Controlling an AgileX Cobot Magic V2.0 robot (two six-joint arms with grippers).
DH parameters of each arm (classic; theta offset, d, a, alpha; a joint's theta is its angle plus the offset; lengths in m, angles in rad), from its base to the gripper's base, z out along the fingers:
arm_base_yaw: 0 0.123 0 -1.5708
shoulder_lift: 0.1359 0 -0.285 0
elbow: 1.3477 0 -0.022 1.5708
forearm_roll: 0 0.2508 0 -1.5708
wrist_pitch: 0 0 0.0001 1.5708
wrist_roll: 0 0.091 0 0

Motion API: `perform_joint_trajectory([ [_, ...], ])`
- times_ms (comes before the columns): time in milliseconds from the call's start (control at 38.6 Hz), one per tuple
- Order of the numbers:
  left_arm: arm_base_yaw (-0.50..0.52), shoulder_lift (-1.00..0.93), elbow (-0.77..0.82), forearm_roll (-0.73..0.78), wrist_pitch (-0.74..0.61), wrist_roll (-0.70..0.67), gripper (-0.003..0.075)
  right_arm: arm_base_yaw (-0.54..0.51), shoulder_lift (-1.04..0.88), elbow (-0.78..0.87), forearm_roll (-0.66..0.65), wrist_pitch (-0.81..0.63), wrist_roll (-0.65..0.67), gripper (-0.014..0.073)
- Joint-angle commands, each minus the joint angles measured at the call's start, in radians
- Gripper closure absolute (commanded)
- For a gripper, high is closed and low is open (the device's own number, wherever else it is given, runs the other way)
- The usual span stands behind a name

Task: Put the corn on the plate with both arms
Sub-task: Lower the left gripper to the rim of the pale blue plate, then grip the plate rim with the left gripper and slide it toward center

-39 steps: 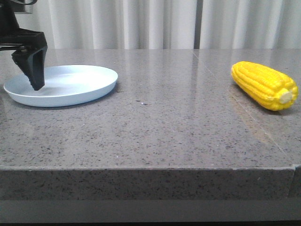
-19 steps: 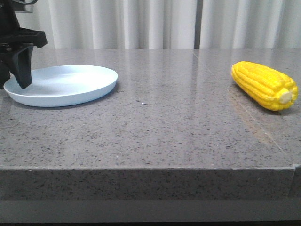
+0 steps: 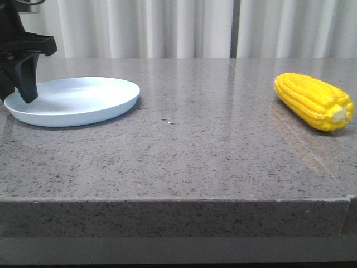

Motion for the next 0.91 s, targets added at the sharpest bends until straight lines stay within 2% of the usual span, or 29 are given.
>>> perform_joint_trajectory([
  [0, -0.003, -0.045, -0.032, -0.006, -0.029, -0.007, 0.0461, -0.001, 0.014, -0.036, 0.006, -0.087, -0.006, -0.0066],
  [129, -0.003, -0.045, -0.032, -0.008, -0.023, -0.007, 0.0515, -0.001, 0.014, -0.036, 0.006, -0.087, -0.006, -0.0066],
  [414, -0.003, -0.045, -0.032, -0.008, -0.022, -0.007, 0.0741, -0.001, 0.014, -0.036, 0.006, -0.087, -0.006, -0.0066],
  [673, -0.003, -0.047, -0.032, -0.008, -0.026, -0.007, 0.0741, -0.001, 0.014, -0.036, 0.006, -0.087, -0.006, -0.0066],
  [880, -0.003, -0.073, -0.085, -0.106, -0.001, 0.003, 0.0741, -0.001, 0.014, -0.036, 0.006, -0.087, -0.006, -0.0066],
])
